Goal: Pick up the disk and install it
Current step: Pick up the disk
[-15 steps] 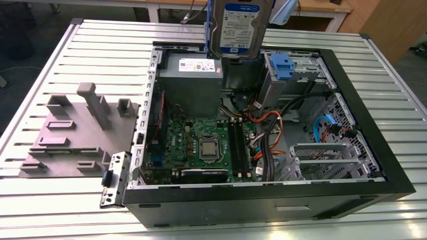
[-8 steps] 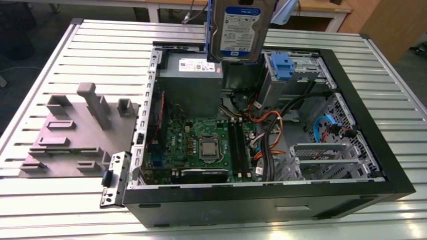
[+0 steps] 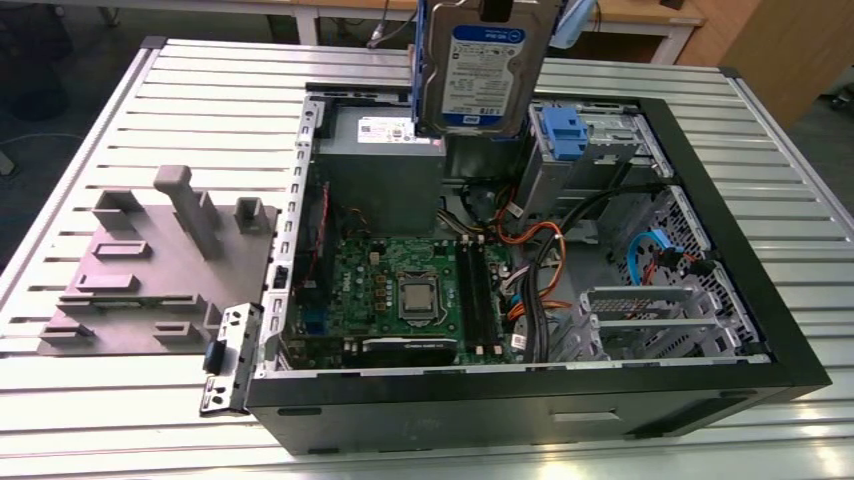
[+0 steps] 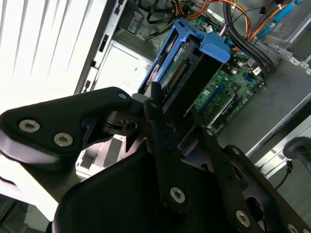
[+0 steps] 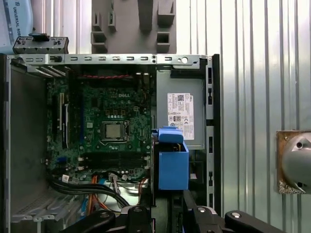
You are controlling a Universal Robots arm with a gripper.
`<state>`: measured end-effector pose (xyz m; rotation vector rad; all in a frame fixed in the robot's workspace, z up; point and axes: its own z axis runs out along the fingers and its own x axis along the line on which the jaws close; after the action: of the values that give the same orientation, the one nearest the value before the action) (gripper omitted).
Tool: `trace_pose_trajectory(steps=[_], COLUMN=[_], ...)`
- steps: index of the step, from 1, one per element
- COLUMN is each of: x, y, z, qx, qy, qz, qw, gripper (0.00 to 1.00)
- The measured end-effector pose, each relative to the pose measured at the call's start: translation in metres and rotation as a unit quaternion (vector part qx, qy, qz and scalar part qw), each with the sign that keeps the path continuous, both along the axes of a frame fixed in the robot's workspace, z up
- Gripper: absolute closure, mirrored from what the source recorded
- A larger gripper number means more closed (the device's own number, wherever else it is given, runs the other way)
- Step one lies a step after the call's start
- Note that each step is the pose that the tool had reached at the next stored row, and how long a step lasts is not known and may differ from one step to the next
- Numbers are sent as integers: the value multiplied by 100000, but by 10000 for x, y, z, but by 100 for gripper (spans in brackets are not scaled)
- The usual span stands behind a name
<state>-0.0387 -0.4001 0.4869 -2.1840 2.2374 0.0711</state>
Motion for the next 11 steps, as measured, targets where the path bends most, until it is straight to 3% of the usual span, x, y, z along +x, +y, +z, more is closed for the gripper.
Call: trace_pose_trajectory(steps=[11], x=[0], y=[-310], z=[-5], qx=[-49], qy=[-2], qz=[3], qw=[100000], gripper=[65])
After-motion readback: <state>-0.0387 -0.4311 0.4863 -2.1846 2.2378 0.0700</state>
